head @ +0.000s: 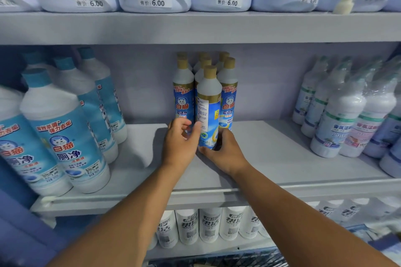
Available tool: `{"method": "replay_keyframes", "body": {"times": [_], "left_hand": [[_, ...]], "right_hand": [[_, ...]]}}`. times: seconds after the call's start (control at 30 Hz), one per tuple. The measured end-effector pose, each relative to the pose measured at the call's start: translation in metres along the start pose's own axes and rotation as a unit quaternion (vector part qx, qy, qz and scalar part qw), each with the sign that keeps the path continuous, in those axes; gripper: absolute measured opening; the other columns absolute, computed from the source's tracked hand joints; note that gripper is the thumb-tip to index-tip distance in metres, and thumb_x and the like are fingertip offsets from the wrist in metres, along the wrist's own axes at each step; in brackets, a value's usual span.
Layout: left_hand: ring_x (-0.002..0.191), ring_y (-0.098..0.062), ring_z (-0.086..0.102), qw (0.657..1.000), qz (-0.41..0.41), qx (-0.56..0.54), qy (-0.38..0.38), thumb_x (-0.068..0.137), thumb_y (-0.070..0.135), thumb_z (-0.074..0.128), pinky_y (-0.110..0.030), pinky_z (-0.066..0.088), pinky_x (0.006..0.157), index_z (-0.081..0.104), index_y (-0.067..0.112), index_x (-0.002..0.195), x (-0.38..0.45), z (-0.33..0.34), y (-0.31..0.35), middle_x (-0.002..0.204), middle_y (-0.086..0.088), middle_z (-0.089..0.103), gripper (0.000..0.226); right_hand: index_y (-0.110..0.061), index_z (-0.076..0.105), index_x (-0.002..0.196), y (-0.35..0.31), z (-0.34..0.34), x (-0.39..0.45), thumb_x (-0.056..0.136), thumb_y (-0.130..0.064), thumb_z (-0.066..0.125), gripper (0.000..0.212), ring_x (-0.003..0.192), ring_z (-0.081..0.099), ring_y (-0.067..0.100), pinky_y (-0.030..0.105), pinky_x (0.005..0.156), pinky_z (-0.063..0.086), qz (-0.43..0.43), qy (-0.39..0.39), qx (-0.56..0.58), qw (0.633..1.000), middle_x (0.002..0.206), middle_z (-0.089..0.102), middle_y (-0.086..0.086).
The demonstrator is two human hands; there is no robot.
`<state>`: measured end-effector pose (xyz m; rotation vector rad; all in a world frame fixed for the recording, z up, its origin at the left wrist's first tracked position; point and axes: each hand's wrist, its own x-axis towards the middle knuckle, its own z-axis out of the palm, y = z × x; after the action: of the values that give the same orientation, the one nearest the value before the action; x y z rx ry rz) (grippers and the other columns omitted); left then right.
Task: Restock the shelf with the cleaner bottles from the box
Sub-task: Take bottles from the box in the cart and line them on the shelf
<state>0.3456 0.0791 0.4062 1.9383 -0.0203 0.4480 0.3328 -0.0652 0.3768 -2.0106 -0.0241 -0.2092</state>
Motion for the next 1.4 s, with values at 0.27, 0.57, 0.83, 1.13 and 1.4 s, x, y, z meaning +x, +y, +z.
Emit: {"method": "replay_keyframes", "body": {"times": [0.27,0.57,0.83,1.13,1.4], "left_hand": [[0.099,-0.016,0.065,1.0,-0.016,0.006,-0.003,0.061,0.055,0.082,-0.04,0.059,0.083,0.049,0.033,0.109,-0.026,0.023,0.018,0.115,0.004,0.062,0.063],[0.098,-0.017,0.067,0.999,-0.04,-0.017,0.009,0.068,0.032,0.09,-0.032,0.056,0.075,0.047,0.025,0.112,-0.016,0.005,0.012,0.114,0.001,0.067,0.062],[0.09,-0.013,0.059,0.999,-0.034,0.043,-0.005,0.071,0.031,0.089,-0.024,0.047,0.071,0.057,0.017,0.112,-0.002,-0.018,0.002,0.115,-0.004,0.058,0.054],[0.092,-0.01,0.067,0.997,-0.06,0.024,-0.042,0.079,0.03,0.083,-0.013,0.046,0.063,0.055,0.022,0.11,-0.002,-0.033,-0.001,0.115,0.004,0.068,0.043],[0.103,-0.019,0.069,0.995,-0.043,0.075,-0.04,0.081,0.037,0.08,-0.02,0.046,0.068,0.057,0.015,0.118,-0.007,-0.033,0.003,0.12,0.0,0.069,0.049]], "right_hand": [[-0.032,0.052,0.137,-0.001,0.003,0.003,0.082,-0.042,0.067,0.057,0.116,0.059,0.014,0.037,0.095,0.055,-0.078,-0.029,-0.133,0.988,0.125,0.062,-0.007],[-0.015,0.051,0.139,-0.03,-0.011,-0.031,0.091,-0.013,0.057,0.049,0.119,0.054,0.019,0.02,0.091,0.039,-0.055,-0.109,-0.168,0.978,0.131,0.055,0.005],[-0.021,0.032,0.157,-0.036,-0.016,-0.035,0.094,-0.024,0.06,0.069,0.141,0.038,0.021,0.021,0.107,0.031,-0.023,-0.132,-0.24,0.961,0.155,0.038,0.003],[-0.019,0.029,0.157,-0.029,-0.016,-0.035,0.091,-0.037,0.06,0.075,0.149,0.025,0.026,0.04,0.118,0.033,-0.003,-0.097,-0.326,0.94,0.164,0.024,0.004],[-0.026,0.012,0.161,-0.037,-0.012,-0.037,0.095,-0.061,0.04,0.08,0.156,0.002,0.025,0.042,0.125,0.013,-0.011,-0.08,-0.424,0.902,0.169,0.003,-0.001]]}}
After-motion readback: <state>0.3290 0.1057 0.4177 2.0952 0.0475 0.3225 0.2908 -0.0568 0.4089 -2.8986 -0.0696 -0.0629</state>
